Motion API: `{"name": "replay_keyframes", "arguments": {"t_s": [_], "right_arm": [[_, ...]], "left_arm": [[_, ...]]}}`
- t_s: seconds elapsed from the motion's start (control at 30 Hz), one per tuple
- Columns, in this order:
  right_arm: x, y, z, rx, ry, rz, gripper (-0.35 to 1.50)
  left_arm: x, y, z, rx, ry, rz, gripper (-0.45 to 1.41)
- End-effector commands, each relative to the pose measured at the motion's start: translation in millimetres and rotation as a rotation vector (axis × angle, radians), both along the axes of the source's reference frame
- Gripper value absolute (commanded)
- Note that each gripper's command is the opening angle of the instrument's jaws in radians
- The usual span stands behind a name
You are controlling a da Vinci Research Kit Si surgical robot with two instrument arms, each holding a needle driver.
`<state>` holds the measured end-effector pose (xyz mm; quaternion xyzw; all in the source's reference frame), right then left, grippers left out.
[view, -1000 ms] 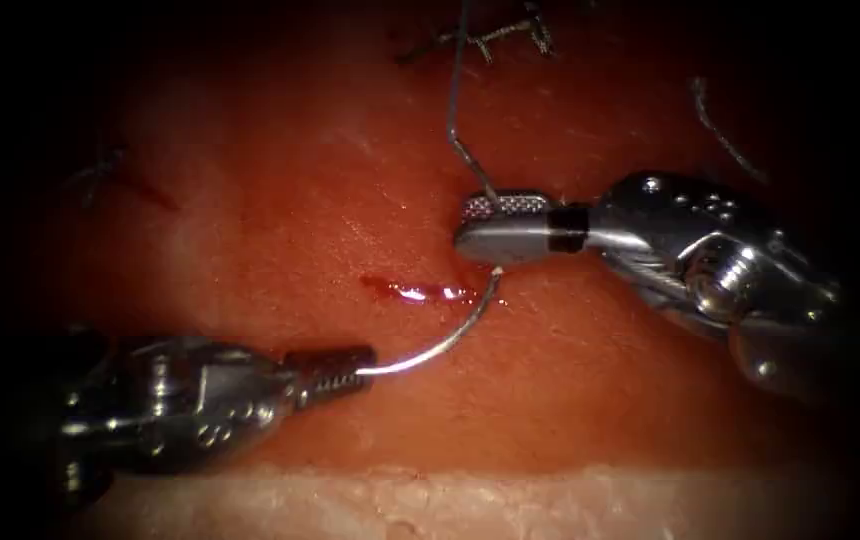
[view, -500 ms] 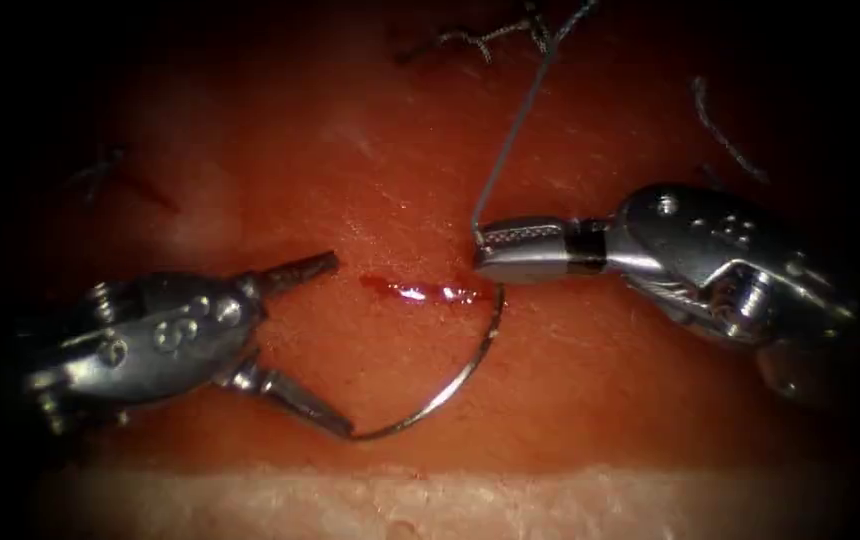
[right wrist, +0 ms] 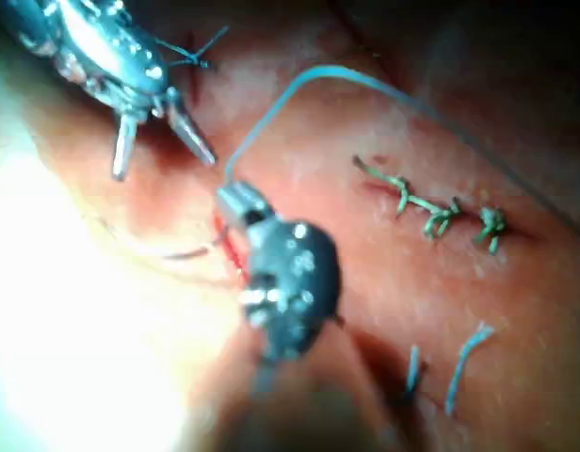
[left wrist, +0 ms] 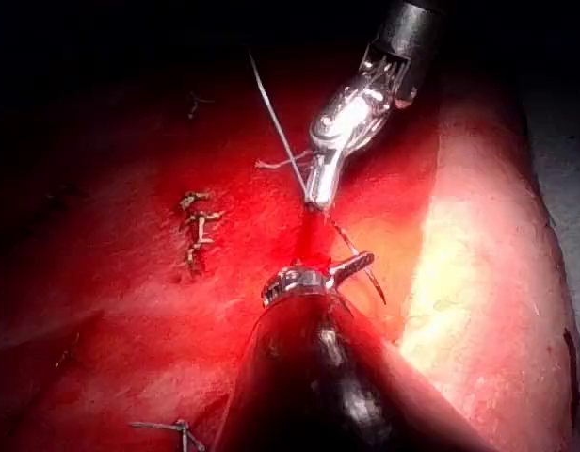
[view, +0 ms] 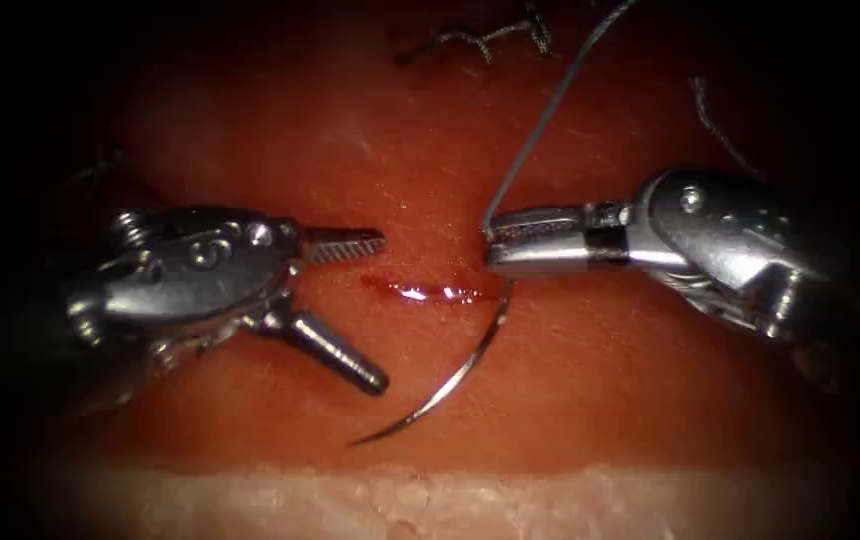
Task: Wound Closure
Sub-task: Pass the needle back to the left gripper to readjust.
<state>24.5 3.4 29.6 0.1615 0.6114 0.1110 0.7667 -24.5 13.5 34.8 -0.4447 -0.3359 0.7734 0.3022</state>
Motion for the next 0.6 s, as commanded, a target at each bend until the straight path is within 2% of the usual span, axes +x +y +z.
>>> {"name": "replay_keyframes", "arguments": {"t_s": [0.03,0.3,0.6], "right_arm": [[0.6,0.2,0.8,-0.032,0.007,-0.003,-0.35],[0.8,0.1,-0.4,-0.17,0.086,-0.056,-0.35],[2.0,-1.0,-2.1,-0.277,0.163,-0.131,-0.35]], "left_arm": [[-0.7,0.2,0.6,0.006,-0.002,0.003,0.98],[-2.2,-0.7,2.3,0.063,-0.003,0.019,0.98],[-2.4,-0.3,3.5,0.094,0.0,0.023,0.96]]}}
